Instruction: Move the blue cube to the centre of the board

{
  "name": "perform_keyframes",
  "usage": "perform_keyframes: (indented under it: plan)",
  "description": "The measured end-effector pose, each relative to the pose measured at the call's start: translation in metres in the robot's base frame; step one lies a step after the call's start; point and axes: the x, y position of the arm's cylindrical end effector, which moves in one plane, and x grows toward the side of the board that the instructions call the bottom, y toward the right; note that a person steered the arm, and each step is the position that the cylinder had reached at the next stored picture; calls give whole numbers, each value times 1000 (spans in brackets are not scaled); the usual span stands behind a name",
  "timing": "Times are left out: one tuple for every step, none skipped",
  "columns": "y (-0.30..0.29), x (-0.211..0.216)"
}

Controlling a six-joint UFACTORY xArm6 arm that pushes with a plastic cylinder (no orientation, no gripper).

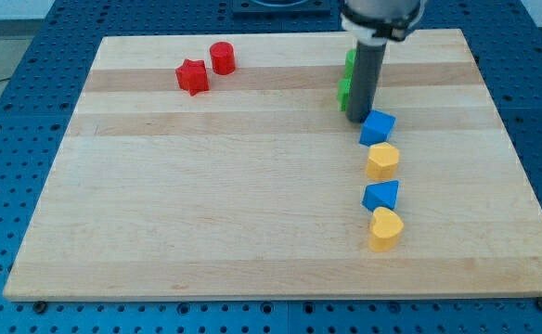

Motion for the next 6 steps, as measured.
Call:
perform_keyframes:
  plan:
    - [3,-44]
    - [-6,-4]
    - [-31,-11]
    - [5,-5]
    - [51,28]
    - [52,55]
